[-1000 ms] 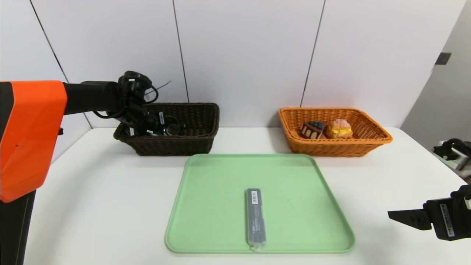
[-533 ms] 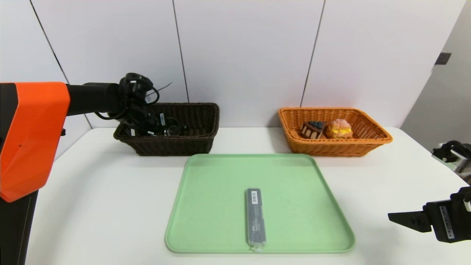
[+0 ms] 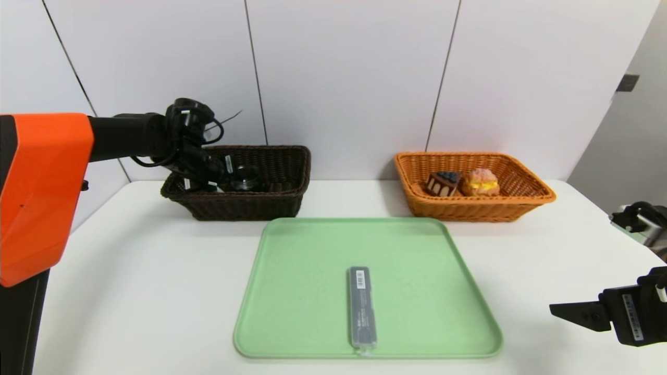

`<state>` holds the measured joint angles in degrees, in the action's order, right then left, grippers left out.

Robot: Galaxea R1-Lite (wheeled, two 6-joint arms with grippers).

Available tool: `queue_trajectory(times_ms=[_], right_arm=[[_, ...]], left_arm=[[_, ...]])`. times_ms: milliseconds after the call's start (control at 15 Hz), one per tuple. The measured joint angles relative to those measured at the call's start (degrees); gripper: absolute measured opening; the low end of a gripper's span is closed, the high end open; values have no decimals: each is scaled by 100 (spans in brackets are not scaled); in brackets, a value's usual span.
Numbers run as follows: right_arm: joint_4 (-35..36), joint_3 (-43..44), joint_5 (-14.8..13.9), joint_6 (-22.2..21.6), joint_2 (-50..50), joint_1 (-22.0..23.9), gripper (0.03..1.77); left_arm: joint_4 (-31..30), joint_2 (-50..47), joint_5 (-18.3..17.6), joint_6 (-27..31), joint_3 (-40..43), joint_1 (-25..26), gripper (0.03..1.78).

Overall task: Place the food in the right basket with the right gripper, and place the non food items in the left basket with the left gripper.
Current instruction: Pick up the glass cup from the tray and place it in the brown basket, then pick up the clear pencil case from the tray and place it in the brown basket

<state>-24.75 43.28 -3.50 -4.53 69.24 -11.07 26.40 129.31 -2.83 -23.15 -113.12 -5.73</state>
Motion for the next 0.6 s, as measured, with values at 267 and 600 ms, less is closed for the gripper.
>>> queue_trajectory(times_ms=[267,600], right_arm=[[0,-95,9,10,-37,-4,171],[11,-133,11,7,-37,-9,171]], left_arm=[[41,-588,-6,-24,2,-217,139],[761,-1905,-28,-439,44,-1369,153]])
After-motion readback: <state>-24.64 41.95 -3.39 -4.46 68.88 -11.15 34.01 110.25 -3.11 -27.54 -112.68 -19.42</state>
